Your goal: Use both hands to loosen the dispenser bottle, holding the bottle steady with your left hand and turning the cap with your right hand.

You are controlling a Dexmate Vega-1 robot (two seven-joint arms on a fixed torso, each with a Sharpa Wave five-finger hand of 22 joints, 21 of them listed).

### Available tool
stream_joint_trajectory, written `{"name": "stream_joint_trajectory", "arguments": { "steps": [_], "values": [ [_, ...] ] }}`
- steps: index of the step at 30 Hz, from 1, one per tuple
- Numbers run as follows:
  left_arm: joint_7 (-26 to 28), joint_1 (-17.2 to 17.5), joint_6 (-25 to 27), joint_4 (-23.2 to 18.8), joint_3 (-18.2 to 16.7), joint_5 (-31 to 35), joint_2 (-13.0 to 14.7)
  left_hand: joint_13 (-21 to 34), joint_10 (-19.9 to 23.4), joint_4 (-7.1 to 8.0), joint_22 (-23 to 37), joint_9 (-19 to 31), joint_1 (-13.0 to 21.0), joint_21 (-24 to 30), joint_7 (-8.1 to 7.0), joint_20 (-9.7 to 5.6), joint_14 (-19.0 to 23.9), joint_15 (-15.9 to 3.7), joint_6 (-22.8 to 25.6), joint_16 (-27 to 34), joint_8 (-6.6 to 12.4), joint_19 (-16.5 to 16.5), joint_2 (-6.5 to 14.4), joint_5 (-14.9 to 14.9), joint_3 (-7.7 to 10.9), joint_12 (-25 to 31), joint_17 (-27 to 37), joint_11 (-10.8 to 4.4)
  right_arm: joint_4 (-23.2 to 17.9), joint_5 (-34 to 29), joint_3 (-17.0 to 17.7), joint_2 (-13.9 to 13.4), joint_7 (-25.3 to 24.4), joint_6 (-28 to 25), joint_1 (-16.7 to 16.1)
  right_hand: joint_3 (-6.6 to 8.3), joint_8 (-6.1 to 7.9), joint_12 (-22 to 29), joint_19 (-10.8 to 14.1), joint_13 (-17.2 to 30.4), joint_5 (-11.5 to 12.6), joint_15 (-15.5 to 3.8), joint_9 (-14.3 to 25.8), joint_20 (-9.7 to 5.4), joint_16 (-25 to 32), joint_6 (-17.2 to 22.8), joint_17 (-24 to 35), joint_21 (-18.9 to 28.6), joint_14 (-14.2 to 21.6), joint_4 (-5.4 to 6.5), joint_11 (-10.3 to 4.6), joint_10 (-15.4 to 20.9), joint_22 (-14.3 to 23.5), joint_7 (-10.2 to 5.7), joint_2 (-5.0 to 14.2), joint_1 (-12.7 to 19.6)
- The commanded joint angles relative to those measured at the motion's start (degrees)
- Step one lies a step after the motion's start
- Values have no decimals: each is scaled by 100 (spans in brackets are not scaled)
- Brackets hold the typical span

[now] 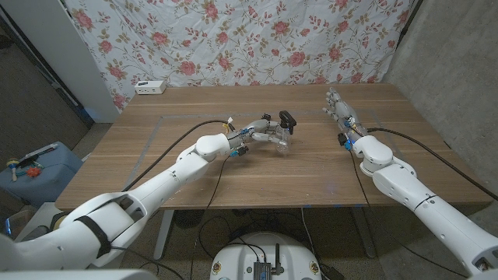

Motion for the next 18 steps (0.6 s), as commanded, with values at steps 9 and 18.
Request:
{"name": "stream_joint_trajectory", "arguments": {
  "steps": [9,18],
  "values": [
    [515,239,310,-527,-93,92,204,61,43,55,11,32,-58,-8,11,-554,56,-629,66,-63,20,56,258,-26,127,38,20,1,-692,-10,-65,-440,182,-718,41,24,-7,-28,0,22,48,49,10,51,-4,-104,4,24,-82,-87,7,-119,34,1,-23,105],
    [813,425,426,-803,-164,83,247,95,83,57,11,33,-87,-7,29,-543,111,-623,114,-86,38,68,268,-36,148,36,17,18,-1176,-98,-82,-610,23,-1109,-26,48,1,-18,-112,23,42,101,10,123,-9,-120,-7,-16,-99,-189,-20,-126,33,-26,-71,229]
  ]
}}
